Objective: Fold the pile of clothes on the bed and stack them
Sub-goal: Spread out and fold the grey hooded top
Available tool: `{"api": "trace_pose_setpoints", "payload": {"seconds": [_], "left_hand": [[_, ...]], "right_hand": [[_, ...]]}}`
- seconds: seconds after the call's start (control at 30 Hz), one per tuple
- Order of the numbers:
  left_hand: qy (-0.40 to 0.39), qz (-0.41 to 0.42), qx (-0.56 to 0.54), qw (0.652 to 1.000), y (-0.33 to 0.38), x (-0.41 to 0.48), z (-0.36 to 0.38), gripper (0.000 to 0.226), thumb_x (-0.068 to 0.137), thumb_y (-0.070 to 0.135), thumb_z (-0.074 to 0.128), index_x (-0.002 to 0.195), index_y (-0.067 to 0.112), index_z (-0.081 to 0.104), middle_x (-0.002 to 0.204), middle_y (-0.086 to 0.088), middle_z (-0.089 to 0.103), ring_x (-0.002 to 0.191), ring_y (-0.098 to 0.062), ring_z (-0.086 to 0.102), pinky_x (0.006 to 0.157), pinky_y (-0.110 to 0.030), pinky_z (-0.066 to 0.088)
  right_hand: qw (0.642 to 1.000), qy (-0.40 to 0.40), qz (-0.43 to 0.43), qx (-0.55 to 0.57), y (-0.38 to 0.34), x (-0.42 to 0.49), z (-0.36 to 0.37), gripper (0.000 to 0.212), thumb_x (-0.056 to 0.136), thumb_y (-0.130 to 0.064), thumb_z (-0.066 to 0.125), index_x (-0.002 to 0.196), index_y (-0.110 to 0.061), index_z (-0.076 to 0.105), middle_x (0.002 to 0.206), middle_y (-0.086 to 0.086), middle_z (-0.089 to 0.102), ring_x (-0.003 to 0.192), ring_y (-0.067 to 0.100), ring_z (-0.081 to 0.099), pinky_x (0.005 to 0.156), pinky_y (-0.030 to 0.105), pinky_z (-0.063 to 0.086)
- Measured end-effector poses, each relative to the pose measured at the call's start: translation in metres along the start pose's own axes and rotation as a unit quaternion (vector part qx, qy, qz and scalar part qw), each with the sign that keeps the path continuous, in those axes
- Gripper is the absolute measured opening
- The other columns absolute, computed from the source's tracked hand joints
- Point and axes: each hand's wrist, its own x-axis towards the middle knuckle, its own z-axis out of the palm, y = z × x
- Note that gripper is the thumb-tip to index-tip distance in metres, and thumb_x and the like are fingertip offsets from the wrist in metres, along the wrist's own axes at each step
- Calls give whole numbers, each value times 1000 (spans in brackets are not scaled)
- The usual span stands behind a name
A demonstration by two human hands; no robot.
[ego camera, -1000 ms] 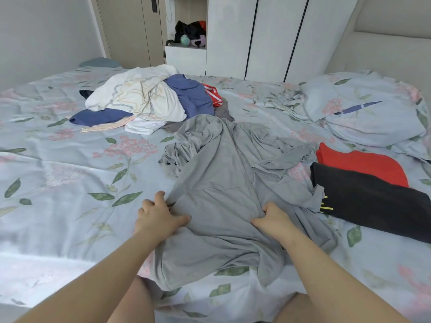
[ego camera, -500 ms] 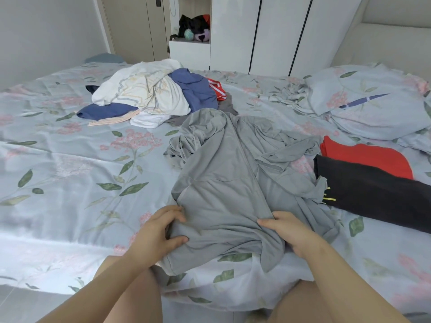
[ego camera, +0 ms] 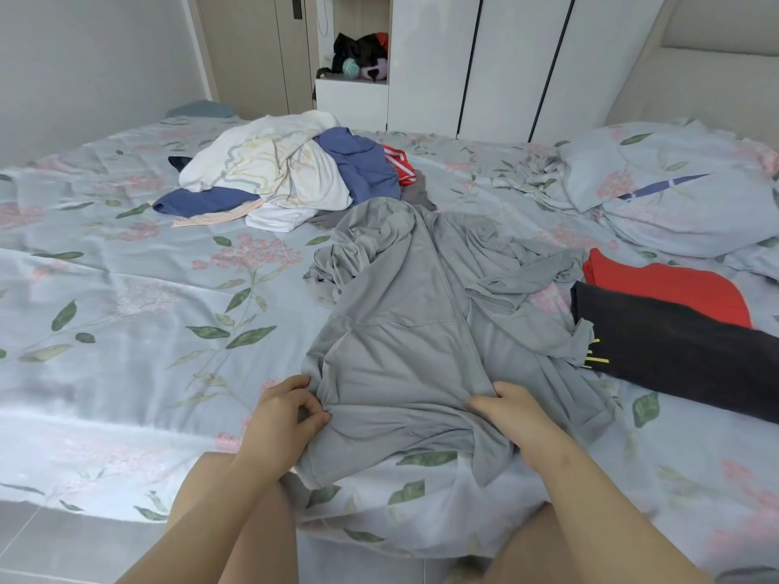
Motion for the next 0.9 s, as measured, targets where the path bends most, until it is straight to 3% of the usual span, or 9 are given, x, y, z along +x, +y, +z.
{"api": "trace_pose_setpoints", "payload": {"seconds": [0.1,0.23,0.3,0.37,0.5,0.63,0.7,0.8,0.9], "left_hand": [[-6,-77,-154,985,0,0,-17,18,83,8,70,66,11,65,113,9,59,104,-4,55,81,-19,37],[-5,-206,-392,897,-9,-1,-37,22,93,11,57,72,5,60,89,-3,65,75,-18,58,62,-30,46],[21,-258,-431,864,-13,0,-39,24,97,17,52,74,8,52,79,-9,55,67,-21,49,57,-32,43],[40,-270,-363,891,-11,2,-36,23,96,26,53,80,12,47,79,-8,48,68,-21,45,59,-32,40],[-43,-180,-136,973,5,2,-27,30,87,26,66,108,22,45,96,-3,54,86,-23,54,66,-31,43],[-127,-230,-347,900,6,2,-48,35,82,3,69,110,19,58,113,-23,61,85,-29,62,75,-36,52],[-141,-230,-358,894,1,1,-57,44,75,4,76,111,23,59,113,-24,61,84,-29,63,78,-39,52],[-205,-202,-203,936,0,-4,-58,81,49,24,89,121,31,52,107,-15,62,90,-23,62,79,-30,51],[-201,-201,-172,943,10,1,-52,78,63,35,86,124,41,38,108,-1,60,96,-15,61,73,-25,47]], "right_hand": [[996,54,25,59,3,5,-4,32,91,-15,59,109,12,58,108,29,62,82,25,55,74,32,44],[990,50,41,127,0,2,-5,16,92,-14,59,81,-2,62,92,21,64,76,28,59,74,34,48],[993,30,35,107,-3,-2,1,20,91,-12,60,73,-4,60,78,18,63,68,26,58,62,24,50],[997,25,16,70,-6,-8,11,23,90,-9,60,68,-3,56,67,13,59,58,20,55,44,16,46],[1000,-17,3,22,-8,-18,21,13,86,-7,65,75,-4,61,72,10,64,61,16,59,43,17,45],[989,47,-15,141,-11,-21,6,13,91,-6,57,79,-6,56,83,16,62,71,22,58,64,32,47],[972,66,-9,227,-13,-20,-1,15,94,-6,53,80,-9,52,81,12,59,71,21,55,64,34,46],[995,93,-40,-18,-5,-16,-3,13,91,-11,58,81,-13,50,81,7,56,72,22,53,57,29,39],[972,88,-65,-210,2,-12,1,16,85,-22,62,95,-16,51,84,0,58,89,26,59,70,32,44]]}}
